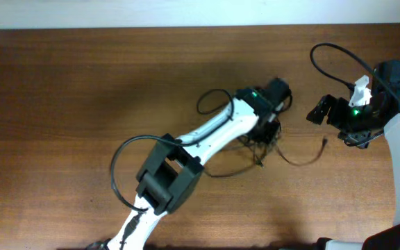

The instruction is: Untangle cables

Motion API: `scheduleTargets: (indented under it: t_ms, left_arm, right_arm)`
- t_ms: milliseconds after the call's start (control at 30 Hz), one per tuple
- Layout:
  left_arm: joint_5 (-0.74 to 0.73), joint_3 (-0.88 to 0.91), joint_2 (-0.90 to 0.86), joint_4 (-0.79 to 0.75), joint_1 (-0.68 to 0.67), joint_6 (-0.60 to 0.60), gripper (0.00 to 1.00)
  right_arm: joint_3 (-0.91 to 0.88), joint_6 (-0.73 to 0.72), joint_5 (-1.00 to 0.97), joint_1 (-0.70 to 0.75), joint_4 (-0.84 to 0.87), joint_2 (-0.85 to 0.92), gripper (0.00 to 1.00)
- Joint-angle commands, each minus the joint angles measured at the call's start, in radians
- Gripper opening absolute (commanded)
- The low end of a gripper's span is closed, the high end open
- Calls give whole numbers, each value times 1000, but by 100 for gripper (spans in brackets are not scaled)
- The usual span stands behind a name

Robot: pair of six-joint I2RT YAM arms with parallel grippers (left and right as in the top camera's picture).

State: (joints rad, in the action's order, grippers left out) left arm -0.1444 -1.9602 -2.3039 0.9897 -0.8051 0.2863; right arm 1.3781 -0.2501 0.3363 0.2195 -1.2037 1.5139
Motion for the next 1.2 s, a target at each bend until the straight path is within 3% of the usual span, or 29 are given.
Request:
scheduleTargets:
  t_ms: [0, 100, 167, 433, 467, 600, 733, 867, 967, 1000, 1067, 1133, 1167]
  left_arm:
    - [-31, -199, 151, 135, 98, -89, 0]
    - [-288, -315, 229, 221, 171, -105, 0]
    - [-467, -319, 256, 228, 222, -105, 0]
    - [-513, -319, 256, 296, 251, -124, 0]
    - [-601, -319, 256, 317, 251, -124, 0]
    - [-755, -319, 256, 332, 252, -124, 0]
    - [-757, -320, 257, 324, 303, -124, 0]
    - [-650, -320, 257, 299, 490, -125, 0]
    - [-632, -319, 257, 301, 520, -125, 0]
    - [-632, -319, 257, 299, 514, -124, 0]
    - [-632, -319, 257, 288, 491, -123, 0]
    - [-632, -319, 257, 275, 476, -120, 0]
    - [-633, -319, 257, 275, 474, -119, 0]
  right_arm:
    - [15, 29, 29, 2, 3, 2, 99]
    - [15, 116, 260, -15, 57, 2, 97]
    - [15, 114, 312, -80, 135, 2, 96]
    - [15, 58, 473, -141, 335, 2, 90]
    - [15, 19, 455, -141, 394, 2, 80]
    - [15, -33, 402, -175, 495, 62, 56]
    - [15, -51, 302, -181, 448, 82, 4]
    - [15, -37, 197, -153, 235, 82, 4]
    - [15, -11, 341, -154, 229, 82, 4]
    - [15, -12, 415, -158, 247, 82, 12]
    - [15, -100, 494, -220, 348, 82, 56]
    - [15, -269, 489, -304, 486, 89, 67]
    - [15, -317, 466, -331, 519, 103, 67]
